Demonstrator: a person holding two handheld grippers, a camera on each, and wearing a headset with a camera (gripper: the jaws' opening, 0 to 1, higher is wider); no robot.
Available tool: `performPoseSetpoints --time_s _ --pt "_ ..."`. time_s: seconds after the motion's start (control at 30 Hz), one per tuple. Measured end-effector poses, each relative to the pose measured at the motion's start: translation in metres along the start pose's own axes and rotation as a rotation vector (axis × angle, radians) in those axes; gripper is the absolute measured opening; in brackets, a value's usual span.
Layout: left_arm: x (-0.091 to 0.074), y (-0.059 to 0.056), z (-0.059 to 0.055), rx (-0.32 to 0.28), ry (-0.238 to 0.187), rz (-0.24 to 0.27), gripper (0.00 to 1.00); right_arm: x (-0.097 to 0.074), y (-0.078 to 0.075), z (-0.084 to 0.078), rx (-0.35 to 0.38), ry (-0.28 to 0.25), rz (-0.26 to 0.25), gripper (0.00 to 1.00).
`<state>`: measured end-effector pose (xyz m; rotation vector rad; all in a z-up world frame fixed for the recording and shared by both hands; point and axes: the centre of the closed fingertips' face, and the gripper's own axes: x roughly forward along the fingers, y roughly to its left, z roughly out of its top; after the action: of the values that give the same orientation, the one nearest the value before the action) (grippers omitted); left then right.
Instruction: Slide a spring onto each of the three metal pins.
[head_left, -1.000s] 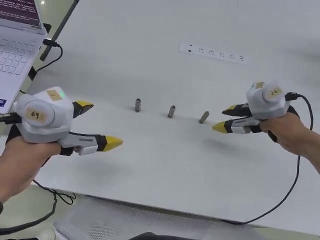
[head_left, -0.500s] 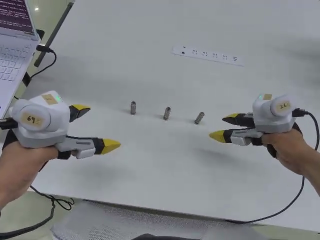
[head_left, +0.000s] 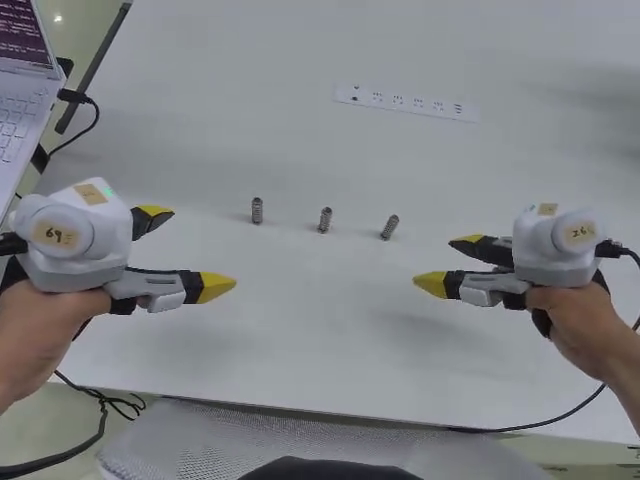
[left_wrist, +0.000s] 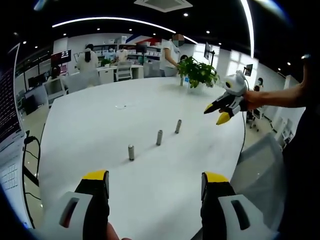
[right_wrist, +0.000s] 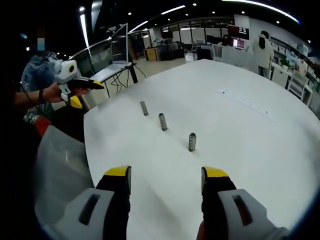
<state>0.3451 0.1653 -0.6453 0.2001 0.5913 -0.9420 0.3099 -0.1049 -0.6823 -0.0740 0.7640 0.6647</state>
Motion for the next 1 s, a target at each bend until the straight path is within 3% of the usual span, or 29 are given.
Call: performPoseSetpoints --time_s 0.23,1.0 --pt "0.0 0.0 0.002 -0.004 -0.004 0.004 0.72 -0.013 0.009 0.005 0.053 -0.054 -0.021 0.62" --pt "-0.003 -0.003 0.004 -0.025 -0.022 0.017 0.73 -0.028 0.033 -0.006 0.163 -0.123 -0.055 0.77"
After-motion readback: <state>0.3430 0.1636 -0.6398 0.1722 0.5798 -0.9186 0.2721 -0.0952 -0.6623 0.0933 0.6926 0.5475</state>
